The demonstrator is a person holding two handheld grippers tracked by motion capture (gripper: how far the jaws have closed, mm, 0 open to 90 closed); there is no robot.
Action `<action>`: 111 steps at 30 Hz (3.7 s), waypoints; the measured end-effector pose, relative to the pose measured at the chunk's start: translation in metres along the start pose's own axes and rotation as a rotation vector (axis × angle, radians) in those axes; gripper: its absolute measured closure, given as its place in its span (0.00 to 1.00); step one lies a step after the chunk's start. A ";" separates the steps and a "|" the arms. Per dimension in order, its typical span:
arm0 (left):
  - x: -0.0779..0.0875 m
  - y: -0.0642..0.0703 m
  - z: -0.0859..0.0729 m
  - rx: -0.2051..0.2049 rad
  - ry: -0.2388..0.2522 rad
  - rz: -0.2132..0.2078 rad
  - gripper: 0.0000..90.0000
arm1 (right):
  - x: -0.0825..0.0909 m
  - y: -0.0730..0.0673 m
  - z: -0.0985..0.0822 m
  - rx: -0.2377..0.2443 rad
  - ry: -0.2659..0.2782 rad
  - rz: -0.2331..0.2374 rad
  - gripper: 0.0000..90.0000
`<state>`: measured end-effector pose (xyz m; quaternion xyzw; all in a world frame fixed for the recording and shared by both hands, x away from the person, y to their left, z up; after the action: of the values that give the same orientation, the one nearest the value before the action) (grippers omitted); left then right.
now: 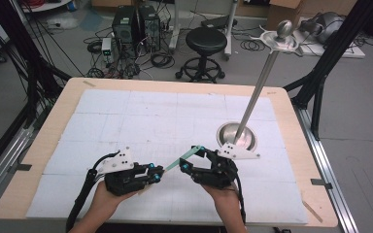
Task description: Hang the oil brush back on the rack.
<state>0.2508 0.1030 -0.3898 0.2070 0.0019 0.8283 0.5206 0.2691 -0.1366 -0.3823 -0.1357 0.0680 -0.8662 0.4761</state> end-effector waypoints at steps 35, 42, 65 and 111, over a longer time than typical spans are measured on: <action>0.007 0.008 0.001 -0.007 0.002 -0.146 0.70 | -0.002 -0.040 0.046 0.094 0.042 0.256 0.92; 0.006 0.013 -0.001 -0.001 -0.006 -0.266 0.75 | -0.001 -0.034 0.049 0.091 0.070 0.436 0.92; 0.006 0.015 0.001 0.005 0.073 -0.246 0.94 | 0.002 -0.033 0.040 0.065 0.123 0.401 0.58; 0.083 -0.050 -0.039 0.105 0.208 0.107 0.24 | 0.092 0.044 0.141 0.108 0.177 -0.003 0.92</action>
<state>0.2498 0.2057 -0.4081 0.1468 0.0883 0.8705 0.4613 0.2999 -0.2356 -0.2427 -0.0328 0.0628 -0.8779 0.4735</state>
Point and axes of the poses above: each handheld gripper's, and its own axes: x roughly backward along the jaws, z roughly out of its top, y roughly to its right, the point moved 3 cm from there along -x, roughly forward along the jaws, and after that the axes turned 5 degrees about x, right-handed, at the moved point
